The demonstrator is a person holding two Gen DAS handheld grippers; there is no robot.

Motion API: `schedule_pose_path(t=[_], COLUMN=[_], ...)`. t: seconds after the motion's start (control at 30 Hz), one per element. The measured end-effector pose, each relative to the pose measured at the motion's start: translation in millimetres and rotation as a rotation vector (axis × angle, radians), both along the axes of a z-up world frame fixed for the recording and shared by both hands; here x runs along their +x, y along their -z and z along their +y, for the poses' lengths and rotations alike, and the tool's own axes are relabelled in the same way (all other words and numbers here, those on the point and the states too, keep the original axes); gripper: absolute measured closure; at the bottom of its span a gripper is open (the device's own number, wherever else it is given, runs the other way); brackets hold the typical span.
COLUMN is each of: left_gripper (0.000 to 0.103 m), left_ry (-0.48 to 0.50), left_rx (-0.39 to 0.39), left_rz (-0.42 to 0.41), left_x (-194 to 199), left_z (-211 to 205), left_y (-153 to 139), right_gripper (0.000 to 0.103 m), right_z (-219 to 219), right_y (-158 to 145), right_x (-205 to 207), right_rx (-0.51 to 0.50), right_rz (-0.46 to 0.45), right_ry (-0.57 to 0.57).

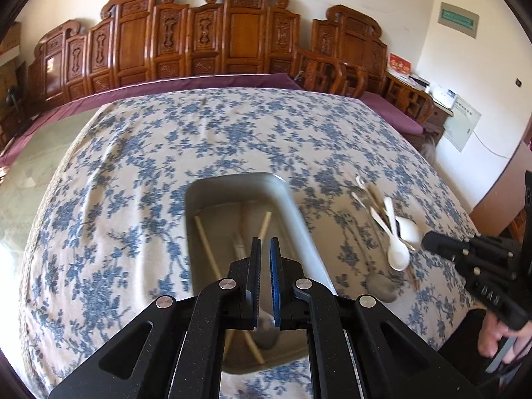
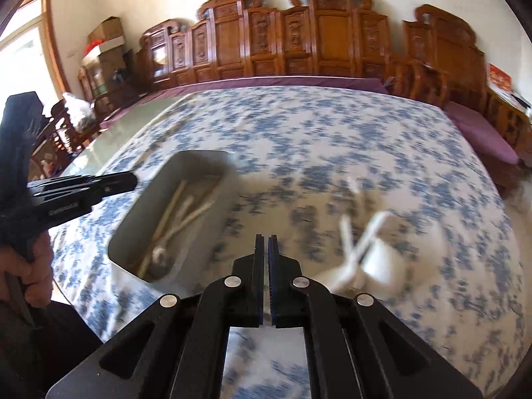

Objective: Organize utensils
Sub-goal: 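Lower the metal spoon into the tray and open the right gripper, then move both grippers back toward the utensil pile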

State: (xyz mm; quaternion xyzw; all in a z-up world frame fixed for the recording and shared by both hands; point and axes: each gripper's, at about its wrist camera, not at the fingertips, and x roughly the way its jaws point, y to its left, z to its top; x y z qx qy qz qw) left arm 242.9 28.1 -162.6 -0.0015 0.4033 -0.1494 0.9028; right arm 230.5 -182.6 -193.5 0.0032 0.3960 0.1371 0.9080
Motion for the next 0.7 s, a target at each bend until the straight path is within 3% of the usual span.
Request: schedule_pose_path(t=[0.07, 0.27, 0.37, 0.43, 0.7], left_gripper=[0.087, 0.074, 0.072, 0.072, 0.069], left_ry=[0.012, 0.032, 0.036, 0.04, 0.067], left_rx=[-0.002, -0.01, -0.014, -0.016, -0.019], left_rz=[0.002, 0.004, 0.004, 0.006, 0.007], left_x=[-2, -5, -7, -7, -12], left_z=[-7, -20, -24, -27, -41], left_y=[1, 2, 2, 3, 5], right_gripper=[0.099, 0.099, 0.096, 0.084, 0.075], right_z=[-14, -38, -40, -39, -33], right_y=[3, 20, 33, 42, 65], right_x=[-1, 5, 13, 19, 37], right_rx=[-0.011, -0.032, -0.032, -0.023, -0.025], right_rz=[0.007, 0.04, 0.067, 0.089, 0.129], right_ry=[0.025, 0.082, 0.099, 0.109, 0.137])
